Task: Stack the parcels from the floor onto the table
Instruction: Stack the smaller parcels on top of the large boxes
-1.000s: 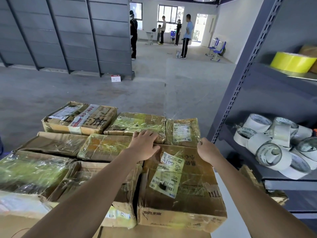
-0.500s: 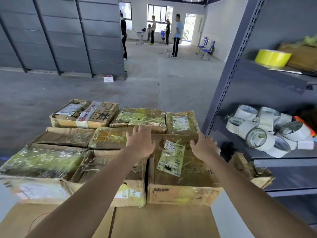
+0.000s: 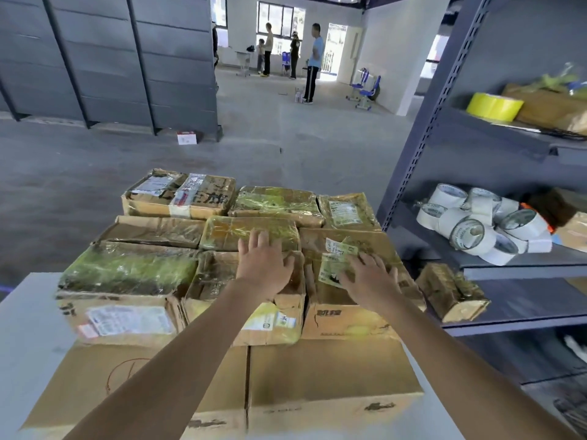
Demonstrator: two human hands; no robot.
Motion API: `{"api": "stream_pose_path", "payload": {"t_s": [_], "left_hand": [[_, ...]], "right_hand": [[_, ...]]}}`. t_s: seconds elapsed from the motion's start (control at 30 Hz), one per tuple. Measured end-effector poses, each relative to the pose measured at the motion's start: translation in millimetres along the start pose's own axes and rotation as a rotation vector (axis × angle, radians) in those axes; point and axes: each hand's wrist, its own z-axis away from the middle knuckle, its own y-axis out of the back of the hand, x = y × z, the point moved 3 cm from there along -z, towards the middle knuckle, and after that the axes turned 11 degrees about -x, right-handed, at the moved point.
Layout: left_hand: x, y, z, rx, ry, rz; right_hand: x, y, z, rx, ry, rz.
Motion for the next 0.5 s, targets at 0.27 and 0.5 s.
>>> {"api": "stream_pose_path", "payload": {"t_s": [0.27, 0.5], "left_hand": [[-6, -22, 48, -0.192, 0.133, 0.038], [-1, -14, 60, -0.063, 0.072, 0.069]], "right_hand": [[-21, -13, 9, 0.025, 0.042, 0.016], [-27, -5, 23, 0.007, 0.099, -0.027]]}}
